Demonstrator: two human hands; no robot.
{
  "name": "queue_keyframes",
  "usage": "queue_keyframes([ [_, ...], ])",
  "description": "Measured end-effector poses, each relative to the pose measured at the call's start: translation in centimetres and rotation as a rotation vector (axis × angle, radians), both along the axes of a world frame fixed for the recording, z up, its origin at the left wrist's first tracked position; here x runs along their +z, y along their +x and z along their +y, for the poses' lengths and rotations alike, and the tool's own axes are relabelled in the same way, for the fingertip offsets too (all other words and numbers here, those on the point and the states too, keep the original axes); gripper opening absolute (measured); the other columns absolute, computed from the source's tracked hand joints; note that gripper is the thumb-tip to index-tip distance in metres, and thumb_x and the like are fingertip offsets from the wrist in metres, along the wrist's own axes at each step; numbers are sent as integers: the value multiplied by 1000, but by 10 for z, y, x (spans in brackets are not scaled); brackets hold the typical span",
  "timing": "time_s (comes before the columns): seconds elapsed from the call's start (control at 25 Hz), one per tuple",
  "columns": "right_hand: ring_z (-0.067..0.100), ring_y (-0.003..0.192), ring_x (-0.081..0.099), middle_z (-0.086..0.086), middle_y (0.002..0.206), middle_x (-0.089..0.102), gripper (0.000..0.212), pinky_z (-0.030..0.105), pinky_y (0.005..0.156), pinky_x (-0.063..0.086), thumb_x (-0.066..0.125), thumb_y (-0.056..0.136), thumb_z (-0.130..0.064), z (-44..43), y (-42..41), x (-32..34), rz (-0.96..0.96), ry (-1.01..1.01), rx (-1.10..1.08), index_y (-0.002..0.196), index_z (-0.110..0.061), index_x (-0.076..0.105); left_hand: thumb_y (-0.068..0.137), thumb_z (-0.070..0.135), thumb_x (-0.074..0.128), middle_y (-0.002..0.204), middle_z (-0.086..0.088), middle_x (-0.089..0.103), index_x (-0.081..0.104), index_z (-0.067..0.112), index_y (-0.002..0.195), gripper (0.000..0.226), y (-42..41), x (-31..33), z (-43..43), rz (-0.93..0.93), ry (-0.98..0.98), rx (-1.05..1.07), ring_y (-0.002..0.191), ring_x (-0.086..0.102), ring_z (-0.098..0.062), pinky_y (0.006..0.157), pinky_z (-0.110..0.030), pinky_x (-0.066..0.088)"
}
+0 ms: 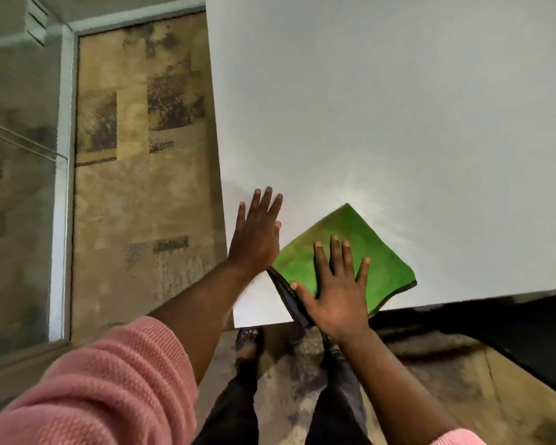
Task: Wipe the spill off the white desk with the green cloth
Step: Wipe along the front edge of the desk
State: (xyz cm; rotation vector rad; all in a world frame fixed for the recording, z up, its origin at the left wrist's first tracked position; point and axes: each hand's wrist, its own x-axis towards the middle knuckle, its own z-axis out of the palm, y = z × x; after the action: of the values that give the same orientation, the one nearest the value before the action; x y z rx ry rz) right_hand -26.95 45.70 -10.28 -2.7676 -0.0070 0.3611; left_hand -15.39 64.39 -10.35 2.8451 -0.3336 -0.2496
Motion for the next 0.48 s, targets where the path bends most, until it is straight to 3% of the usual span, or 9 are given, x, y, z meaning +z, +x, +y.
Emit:
queue_keyframes([
  [0.08,34,161,-11,12,176,-5,98,70,119,-17,29,91,-88,26,8,-8,4,-91,-83,167,-29,7,106,24,44,172,-9,15,23,15,163,62,13,-13,12,-20,43,-70,160,9,-31,125,-59,15],
  [0.16,35,161,-11,13,176,-4,100,75,117,-16,25,89,-91,42,18,-14,-22,-151,-149,167,-31,7,107,29,41,172,-9,15,22,15,163,61,17,-22,22,-29,26,-125,160,9,-31,126,-58,13],
  [0.32,32,162,-6,10,176,-1,86,78,118,-3,28,96,-77,42,19,-27,-65,-180,-190,167,-33,10,107,35,32,172,-9,16,21,15,163,60,16,-31,29,-77,2,-173,160,10,-30,127,-57,12],
  [0.48,29,162,-3,7,177,2,83,74,121,-1,33,96,-70,17,34,-30,-80,-202,-332,167,-33,9,106,36,28,172,-9,16,19,17,164,62,17,-37,28,-110,16,-167,160,11,-30,127,-57,13],
])
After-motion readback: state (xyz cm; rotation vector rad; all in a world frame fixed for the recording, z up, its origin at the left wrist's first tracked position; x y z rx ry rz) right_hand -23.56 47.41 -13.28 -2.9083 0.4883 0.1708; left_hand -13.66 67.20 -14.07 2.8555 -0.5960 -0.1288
